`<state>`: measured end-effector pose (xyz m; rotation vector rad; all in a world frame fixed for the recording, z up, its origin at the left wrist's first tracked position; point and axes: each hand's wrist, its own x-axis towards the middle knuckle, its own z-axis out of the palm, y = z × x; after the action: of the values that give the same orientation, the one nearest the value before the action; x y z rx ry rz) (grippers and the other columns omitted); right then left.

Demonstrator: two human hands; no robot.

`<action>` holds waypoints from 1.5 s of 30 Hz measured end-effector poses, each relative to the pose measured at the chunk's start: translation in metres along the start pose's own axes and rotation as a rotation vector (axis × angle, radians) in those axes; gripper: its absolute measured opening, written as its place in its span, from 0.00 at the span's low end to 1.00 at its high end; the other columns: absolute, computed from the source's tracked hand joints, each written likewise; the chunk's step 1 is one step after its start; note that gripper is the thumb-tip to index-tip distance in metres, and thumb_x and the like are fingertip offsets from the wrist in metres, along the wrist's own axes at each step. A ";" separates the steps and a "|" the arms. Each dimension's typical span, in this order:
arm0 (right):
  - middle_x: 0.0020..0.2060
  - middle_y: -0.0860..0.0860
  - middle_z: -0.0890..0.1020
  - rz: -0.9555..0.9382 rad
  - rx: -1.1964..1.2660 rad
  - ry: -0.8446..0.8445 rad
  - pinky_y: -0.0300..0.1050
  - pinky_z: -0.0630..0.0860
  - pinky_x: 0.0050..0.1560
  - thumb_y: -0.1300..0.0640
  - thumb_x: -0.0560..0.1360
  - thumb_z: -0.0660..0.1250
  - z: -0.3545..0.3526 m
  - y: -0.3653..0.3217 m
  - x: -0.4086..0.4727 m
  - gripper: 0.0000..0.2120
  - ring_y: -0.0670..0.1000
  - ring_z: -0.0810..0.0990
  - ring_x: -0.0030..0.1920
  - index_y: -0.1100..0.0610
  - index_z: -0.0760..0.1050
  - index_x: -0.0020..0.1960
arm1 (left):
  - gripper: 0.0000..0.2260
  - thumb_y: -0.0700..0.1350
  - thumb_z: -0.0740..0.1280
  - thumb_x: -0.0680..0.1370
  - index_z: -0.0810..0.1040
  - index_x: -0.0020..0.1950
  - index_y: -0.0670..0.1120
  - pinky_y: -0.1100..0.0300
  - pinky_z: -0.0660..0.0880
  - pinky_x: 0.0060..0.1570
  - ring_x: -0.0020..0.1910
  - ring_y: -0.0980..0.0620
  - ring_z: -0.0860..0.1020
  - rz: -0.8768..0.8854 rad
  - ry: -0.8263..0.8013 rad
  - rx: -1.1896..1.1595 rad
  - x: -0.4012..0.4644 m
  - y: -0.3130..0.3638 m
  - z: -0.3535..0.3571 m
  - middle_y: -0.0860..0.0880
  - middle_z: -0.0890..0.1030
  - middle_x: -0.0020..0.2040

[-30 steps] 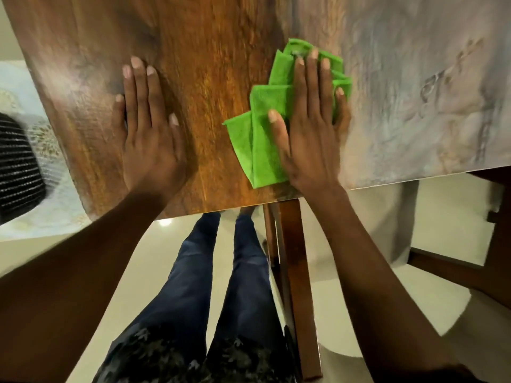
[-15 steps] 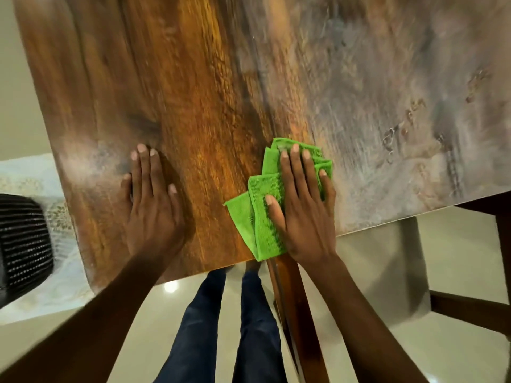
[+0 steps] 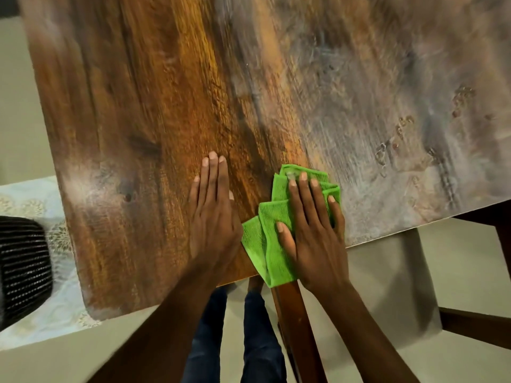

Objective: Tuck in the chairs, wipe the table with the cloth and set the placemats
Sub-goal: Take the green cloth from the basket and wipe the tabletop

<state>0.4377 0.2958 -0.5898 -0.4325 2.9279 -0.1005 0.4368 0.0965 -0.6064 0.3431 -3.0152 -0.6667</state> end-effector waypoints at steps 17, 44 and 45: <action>0.86 0.51 0.55 -0.155 0.046 0.140 0.58 0.51 0.84 0.41 0.86 0.48 -0.024 -0.029 0.215 0.32 0.51 0.52 0.86 0.54 0.53 0.87 | 0.28 0.50 0.45 0.88 0.50 0.88 0.43 0.48 0.47 0.86 0.88 0.48 0.48 -0.027 -0.069 0.086 0.001 0.003 0.006 0.44 0.50 0.88; 0.86 0.50 0.55 -0.077 0.098 0.144 0.56 0.52 0.83 0.43 0.87 0.49 -0.029 0.004 0.230 0.31 0.50 0.52 0.86 0.53 0.53 0.87 | 0.30 0.48 0.49 0.87 0.48 0.88 0.42 0.45 0.48 0.85 0.88 0.49 0.45 -0.050 -0.096 0.072 0.003 0.012 0.004 0.46 0.48 0.89; 0.86 0.50 0.54 -0.064 0.098 0.138 0.56 0.52 0.84 0.43 0.87 0.49 -0.030 0.016 0.213 0.31 0.50 0.50 0.86 0.53 0.51 0.87 | 0.30 0.48 0.49 0.87 0.48 0.88 0.42 0.45 0.48 0.85 0.88 0.49 0.45 -0.055 -0.100 0.067 0.004 0.013 0.003 0.46 0.48 0.89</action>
<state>0.2273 0.2504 -0.5975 -0.5242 3.0269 -0.2924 0.4301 0.1087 -0.6039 0.4085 -3.1397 -0.6057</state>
